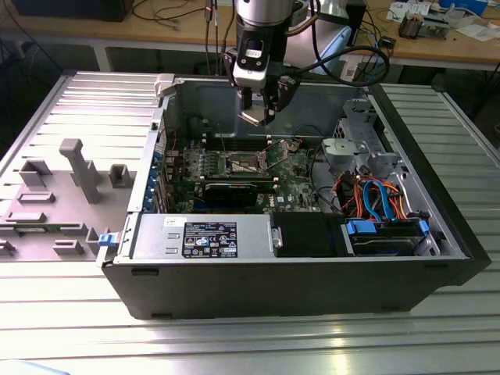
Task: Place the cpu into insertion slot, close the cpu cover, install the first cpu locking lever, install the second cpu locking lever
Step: 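Place the cpu into insertion slot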
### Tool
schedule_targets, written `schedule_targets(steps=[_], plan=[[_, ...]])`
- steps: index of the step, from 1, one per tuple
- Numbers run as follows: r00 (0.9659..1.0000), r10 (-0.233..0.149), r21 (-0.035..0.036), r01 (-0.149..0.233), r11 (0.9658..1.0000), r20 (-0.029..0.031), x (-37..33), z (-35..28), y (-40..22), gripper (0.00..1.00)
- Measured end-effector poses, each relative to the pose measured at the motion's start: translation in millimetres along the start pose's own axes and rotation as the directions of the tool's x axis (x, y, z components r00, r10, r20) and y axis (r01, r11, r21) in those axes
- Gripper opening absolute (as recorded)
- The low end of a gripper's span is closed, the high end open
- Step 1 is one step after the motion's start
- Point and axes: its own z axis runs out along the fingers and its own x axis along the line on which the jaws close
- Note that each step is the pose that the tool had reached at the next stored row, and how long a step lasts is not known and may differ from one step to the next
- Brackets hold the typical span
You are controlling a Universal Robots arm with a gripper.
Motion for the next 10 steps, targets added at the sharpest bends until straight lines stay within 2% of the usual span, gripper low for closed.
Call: schedule_targets(steps=[10], plan=[[1.0000,0.010,-0.0001,-0.010,1.0000,0.0009,0.0,0.0,0.0,0.55]])
